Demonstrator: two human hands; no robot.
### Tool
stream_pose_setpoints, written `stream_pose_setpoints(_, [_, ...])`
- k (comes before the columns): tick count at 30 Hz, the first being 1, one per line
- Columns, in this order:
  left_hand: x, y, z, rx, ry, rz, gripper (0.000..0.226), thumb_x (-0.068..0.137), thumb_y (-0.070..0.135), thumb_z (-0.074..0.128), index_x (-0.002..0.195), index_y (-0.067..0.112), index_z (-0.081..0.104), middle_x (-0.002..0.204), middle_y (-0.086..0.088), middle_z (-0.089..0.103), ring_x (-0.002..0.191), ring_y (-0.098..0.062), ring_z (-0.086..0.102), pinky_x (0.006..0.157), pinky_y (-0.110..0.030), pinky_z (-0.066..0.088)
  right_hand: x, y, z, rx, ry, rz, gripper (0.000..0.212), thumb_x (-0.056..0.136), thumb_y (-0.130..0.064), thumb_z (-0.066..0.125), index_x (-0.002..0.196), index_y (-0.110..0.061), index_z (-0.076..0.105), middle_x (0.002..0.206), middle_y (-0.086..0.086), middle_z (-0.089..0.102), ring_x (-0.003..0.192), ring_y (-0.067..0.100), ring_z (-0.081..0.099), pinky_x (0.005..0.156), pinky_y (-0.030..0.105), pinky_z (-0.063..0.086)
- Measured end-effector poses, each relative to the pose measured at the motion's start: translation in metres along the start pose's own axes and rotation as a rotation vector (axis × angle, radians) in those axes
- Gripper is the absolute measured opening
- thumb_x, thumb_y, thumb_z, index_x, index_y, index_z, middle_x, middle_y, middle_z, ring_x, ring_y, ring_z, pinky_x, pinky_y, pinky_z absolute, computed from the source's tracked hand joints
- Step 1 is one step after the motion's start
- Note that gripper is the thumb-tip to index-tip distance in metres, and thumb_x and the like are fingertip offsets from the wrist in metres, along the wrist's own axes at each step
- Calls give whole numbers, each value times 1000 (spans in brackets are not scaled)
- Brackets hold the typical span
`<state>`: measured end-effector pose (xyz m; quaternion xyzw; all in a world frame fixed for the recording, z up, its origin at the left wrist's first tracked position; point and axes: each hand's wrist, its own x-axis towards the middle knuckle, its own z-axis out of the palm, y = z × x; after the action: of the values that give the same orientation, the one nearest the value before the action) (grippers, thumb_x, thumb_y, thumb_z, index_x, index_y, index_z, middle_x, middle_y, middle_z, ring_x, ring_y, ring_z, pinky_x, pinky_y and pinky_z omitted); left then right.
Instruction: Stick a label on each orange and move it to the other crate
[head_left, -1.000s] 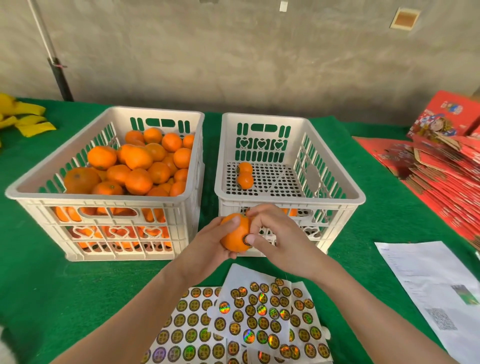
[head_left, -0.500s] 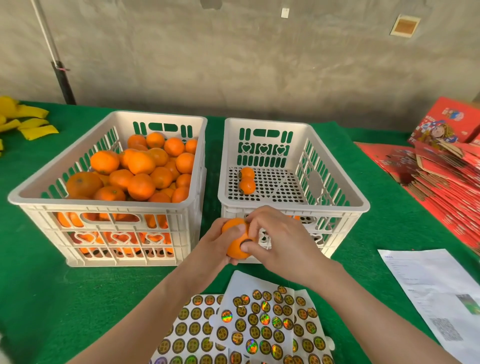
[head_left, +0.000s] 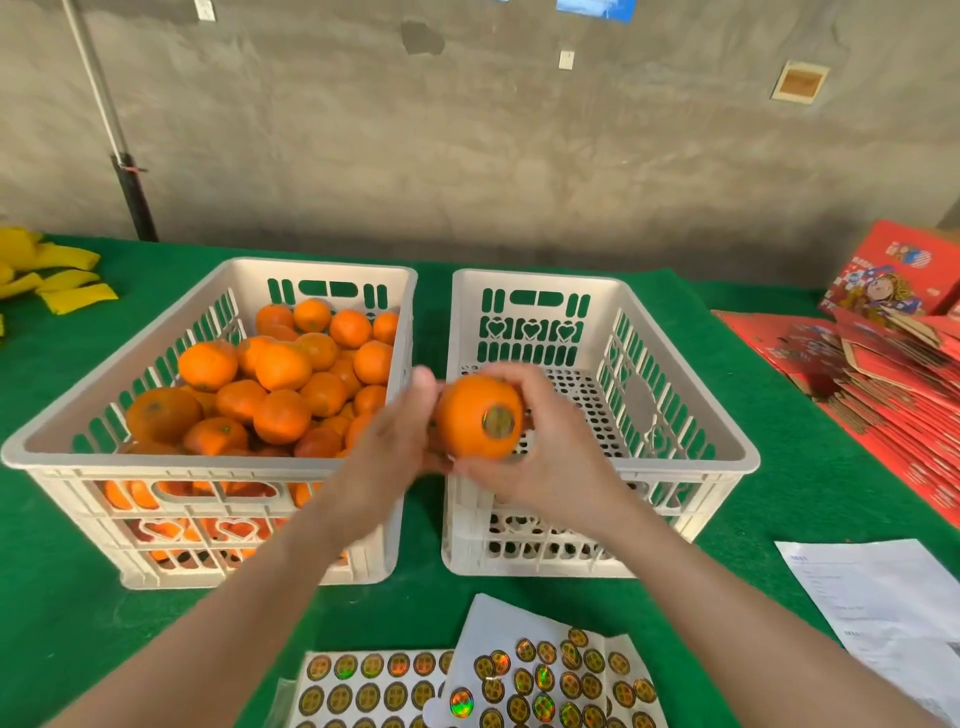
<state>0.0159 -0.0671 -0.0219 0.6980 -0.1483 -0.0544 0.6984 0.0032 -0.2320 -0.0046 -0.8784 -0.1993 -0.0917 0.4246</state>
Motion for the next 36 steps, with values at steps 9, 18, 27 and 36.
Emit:
stream_pose_setpoints(9, [66, -68, -83, 1276, 215, -206, 21, 93, 9, 48, 106, 20, 60, 96, 1, 65, 77, -14, 58, 58, -18, 38, 129, 122, -23, -718, -560, 386, 51, 69, -11, 78, 111, -8, 50, 97, 0, 54, 94, 21, 54, 66, 23, 44])
stream_pose_setpoints(18, [69, -65, -82, 1256, 104, -333, 13, 94, 26, 53, 100, 20, 62, 88, 4, 65, 75, -12, 61, 52, -14, 39, 129, 205, 13, -1012, -895, 588, 84, 76, -12, 75, 145, -17, 29, 134, 7, 50, 118, 30, 51, 91, 39, 47])
stream_pose_setpoints(27, [103, -63, -118, 1270, 341, -321, 44, 89, 22, 60, 129, 12, 41, 134, -12, 40, 121, -30, 42, 85, -36, 46, 128, 209, 13, -963, -604, 538, 90, 83, -18, 67, 152, -20, 8, 151, 12, 26, 128, 31, 43, 96, 40, 47])
stream_pose_setpoints(36, [137, -78, -170, 1236, 413, -543, 79, 93, 26, 59, 152, 15, 7, 156, -19, 6, 137, -45, 20, 106, -49, 34, 124, 145, 18, -632, -77, 17, 47, 93, -15, 52, 139, -14, 41, 138, 8, 47, 124, 26, 46, 97, 36, 41])
